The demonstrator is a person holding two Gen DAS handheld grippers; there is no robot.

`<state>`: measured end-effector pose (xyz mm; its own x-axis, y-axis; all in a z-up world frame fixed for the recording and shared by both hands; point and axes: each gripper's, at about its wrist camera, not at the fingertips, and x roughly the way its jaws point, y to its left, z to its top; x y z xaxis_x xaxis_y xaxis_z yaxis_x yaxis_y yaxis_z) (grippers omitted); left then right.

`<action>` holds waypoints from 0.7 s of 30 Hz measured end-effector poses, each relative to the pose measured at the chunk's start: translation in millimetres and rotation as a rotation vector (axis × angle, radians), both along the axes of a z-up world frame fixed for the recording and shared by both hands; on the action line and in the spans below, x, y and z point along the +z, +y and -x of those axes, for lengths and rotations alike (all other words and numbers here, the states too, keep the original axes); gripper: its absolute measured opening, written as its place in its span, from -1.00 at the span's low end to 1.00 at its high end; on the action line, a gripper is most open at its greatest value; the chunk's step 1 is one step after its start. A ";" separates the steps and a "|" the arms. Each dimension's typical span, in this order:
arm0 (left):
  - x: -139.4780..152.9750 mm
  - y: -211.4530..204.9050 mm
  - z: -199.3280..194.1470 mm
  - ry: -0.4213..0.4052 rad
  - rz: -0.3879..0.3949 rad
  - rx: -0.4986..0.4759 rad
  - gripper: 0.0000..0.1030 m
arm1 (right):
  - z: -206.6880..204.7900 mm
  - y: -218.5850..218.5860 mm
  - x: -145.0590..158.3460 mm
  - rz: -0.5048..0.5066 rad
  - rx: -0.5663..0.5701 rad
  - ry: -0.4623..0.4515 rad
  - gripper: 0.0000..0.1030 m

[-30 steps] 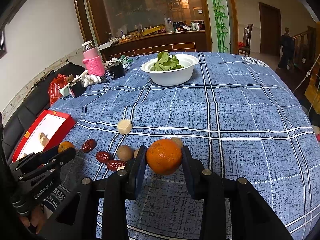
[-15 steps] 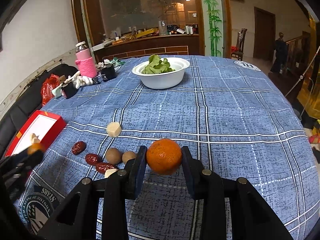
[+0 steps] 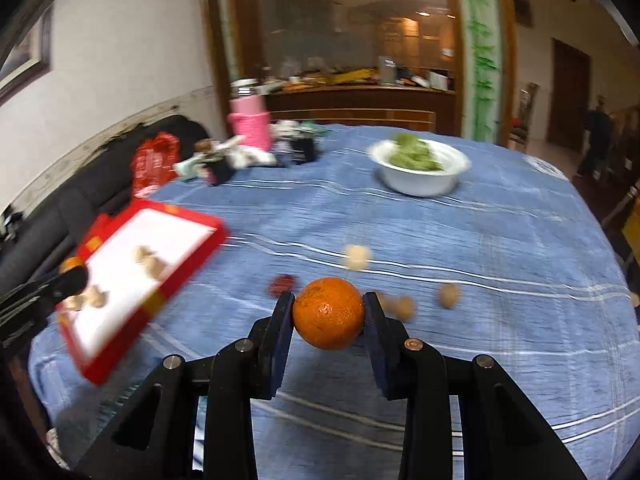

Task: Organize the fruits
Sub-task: 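Carry both held oranges over the white box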

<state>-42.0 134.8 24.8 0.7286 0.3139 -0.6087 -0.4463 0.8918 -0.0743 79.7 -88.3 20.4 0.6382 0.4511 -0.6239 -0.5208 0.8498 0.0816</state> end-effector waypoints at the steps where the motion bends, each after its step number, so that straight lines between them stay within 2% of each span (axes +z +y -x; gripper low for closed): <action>1: -0.4 8.5 3.7 -0.002 0.009 0.019 -0.40 | 5.1 11.8 2.7 -0.007 0.028 -0.001 -0.31; 10: -8.3 64.5 20.6 -0.003 0.049 0.121 -0.40 | 36.5 91.4 9.5 -0.044 0.186 0.011 -0.32; 21: -20.4 99.6 0.6 0.052 0.082 0.115 -0.40 | 53.8 168.6 4.8 -0.029 0.328 0.043 -0.33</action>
<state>-42.6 234.4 4.4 0.6575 0.3417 -0.6715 -0.5507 0.8262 -0.1187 25.9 80.3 25.2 0.4296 0.6465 -0.6305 -0.7618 0.6344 0.1313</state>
